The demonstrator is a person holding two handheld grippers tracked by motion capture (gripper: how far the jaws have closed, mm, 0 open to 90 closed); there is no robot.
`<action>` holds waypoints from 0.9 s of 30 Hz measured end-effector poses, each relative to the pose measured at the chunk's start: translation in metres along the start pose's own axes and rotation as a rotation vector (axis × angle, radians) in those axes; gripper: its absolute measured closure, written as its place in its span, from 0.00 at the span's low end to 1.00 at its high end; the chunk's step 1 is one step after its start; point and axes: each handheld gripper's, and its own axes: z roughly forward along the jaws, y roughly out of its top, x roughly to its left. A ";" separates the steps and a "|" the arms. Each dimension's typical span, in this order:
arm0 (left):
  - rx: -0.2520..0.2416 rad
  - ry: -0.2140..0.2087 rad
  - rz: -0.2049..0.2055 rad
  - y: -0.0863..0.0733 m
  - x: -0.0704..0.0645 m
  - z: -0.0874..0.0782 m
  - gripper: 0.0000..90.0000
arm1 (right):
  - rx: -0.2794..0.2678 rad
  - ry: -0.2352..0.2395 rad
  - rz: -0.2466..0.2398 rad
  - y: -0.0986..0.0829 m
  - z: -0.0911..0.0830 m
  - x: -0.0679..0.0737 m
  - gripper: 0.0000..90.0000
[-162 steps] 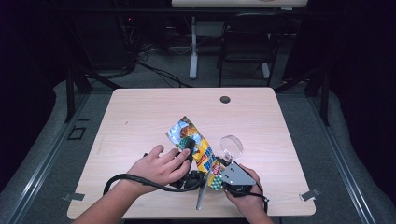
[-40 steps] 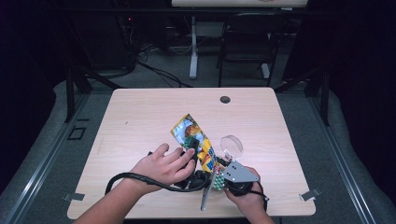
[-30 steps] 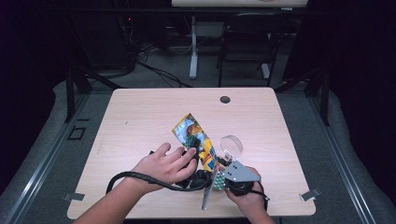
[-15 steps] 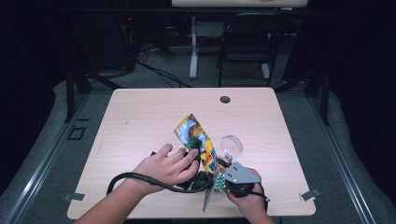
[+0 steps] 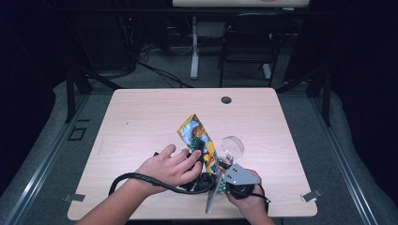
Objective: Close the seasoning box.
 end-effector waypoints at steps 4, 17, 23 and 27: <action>-0.008 0.001 0.000 0.001 0.001 0.000 0.92 | -0.004 0.001 0.005 0.000 0.000 -0.001 0.79; -0.004 -0.010 0.007 0.000 0.001 0.000 0.92 | -0.002 0.012 0.004 -0.001 0.000 0.001 0.79; -0.007 -0.008 0.008 0.000 0.002 0.000 0.92 | -0.001 0.013 0.004 -0.001 0.000 0.001 0.79; -0.010 -0.008 0.008 0.000 0.002 0.000 0.92 | 0.002 0.011 0.002 0.000 0.000 0.001 0.79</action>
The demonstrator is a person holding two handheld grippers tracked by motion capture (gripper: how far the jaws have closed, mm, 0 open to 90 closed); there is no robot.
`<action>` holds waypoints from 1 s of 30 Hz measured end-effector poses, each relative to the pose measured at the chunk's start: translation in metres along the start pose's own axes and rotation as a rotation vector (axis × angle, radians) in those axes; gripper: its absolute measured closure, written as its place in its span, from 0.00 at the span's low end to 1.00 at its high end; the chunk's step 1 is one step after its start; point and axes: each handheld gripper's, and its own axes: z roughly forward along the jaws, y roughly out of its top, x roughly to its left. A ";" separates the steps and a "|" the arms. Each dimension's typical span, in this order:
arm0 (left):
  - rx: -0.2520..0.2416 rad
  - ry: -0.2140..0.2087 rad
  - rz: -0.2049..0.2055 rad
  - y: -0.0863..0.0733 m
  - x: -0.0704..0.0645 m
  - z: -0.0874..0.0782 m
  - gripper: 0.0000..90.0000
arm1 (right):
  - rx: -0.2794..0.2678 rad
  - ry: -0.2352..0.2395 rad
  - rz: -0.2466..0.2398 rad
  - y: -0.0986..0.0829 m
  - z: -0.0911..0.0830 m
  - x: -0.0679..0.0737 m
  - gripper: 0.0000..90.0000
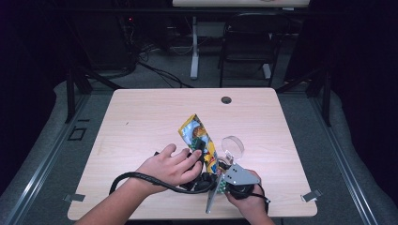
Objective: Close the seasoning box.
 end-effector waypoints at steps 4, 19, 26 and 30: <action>-0.004 0.004 -0.013 0.000 -0.001 0.000 0.92 | 0.001 0.001 -0.002 0.000 -0.001 0.000 0.79; 0.000 0.006 0.003 0.001 0.001 0.000 0.92 | 0.001 0.000 -0.002 0.000 -0.001 0.000 0.79; -0.001 0.007 0.000 0.001 0.001 0.000 0.92 | 0.001 0.000 -0.002 0.000 -0.001 0.000 0.79; -0.002 0.008 -0.002 0.001 0.001 0.000 0.92 | 0.001 0.000 -0.002 0.000 -0.001 0.000 0.79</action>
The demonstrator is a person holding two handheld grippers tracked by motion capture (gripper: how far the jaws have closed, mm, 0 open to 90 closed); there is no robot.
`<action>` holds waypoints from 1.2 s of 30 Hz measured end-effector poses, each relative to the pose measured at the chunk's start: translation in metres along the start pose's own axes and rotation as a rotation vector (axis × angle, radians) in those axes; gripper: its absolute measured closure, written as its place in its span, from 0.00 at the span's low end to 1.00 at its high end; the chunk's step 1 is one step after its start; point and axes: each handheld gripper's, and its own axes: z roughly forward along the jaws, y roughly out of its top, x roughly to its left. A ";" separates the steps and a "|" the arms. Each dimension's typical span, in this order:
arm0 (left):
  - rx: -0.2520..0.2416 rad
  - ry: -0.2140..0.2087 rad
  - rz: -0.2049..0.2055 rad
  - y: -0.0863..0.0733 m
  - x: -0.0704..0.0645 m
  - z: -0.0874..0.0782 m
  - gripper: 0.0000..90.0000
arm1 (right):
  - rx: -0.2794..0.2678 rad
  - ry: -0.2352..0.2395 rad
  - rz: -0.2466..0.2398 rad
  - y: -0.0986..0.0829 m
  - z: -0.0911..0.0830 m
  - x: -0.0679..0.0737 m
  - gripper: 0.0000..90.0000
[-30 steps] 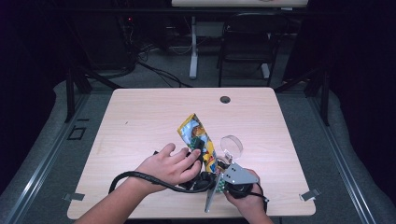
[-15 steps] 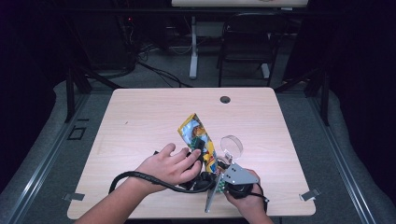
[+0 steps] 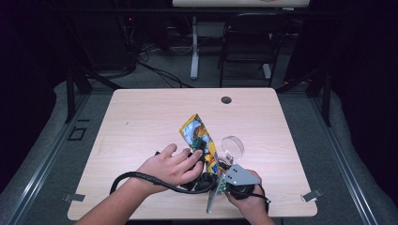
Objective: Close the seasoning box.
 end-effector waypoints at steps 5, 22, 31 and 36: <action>-0.012 0.001 -0.016 0.000 -0.001 0.001 0.92 | 0.002 -0.001 -0.001 0.000 0.000 0.000 0.79; -0.011 0.004 -0.004 0.003 0.002 0.000 0.92 | 0.001 -0.007 0.006 -0.002 -0.003 -0.001 0.79; -0.035 0.009 -0.010 0.004 0.002 0.001 0.92 | 0.001 -0.006 0.011 -0.003 -0.006 -0.001 0.79; -0.025 0.003 -0.005 0.002 0.002 0.000 0.92 | 0.003 -0.004 0.009 -0.002 -0.005 0.000 0.79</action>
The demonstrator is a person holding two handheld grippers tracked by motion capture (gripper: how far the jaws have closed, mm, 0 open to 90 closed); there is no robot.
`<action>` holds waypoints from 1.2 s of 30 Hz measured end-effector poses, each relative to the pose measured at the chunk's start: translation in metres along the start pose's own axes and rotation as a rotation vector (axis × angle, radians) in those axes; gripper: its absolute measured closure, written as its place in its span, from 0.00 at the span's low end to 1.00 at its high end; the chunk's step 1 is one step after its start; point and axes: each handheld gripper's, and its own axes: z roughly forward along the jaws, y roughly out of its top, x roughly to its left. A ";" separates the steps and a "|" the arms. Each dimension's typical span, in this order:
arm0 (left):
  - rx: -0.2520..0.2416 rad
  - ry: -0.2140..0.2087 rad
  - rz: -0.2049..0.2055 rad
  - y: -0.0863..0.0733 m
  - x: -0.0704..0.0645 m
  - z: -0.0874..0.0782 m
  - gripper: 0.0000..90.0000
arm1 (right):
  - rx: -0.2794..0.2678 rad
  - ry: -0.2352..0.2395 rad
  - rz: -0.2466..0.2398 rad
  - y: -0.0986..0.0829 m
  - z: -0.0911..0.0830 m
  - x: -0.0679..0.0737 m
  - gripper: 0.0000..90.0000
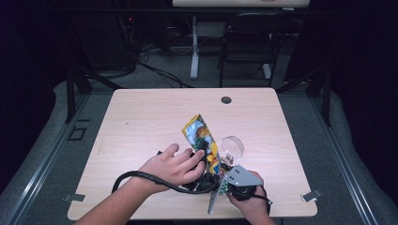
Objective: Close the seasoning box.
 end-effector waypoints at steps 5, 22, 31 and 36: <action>0.019 -0.010 0.001 -0.003 -0.001 -0.001 0.92 | -0.007 0.008 0.001 0.001 0.003 0.001 0.79; 0.028 -0.031 -0.086 -0.012 -0.009 -0.001 0.92 | -0.003 -0.016 -0.015 0.003 0.006 0.000 0.79; 0.023 -0.057 -0.198 -0.021 -0.020 -0.001 0.92 | -0.005 -0.026 -0.016 0.004 0.005 -0.001 0.80; 0.022 -0.080 -0.277 -0.027 -0.027 -0.001 0.93 | -0.016 -0.034 -0.017 0.004 0.005 -0.002 0.80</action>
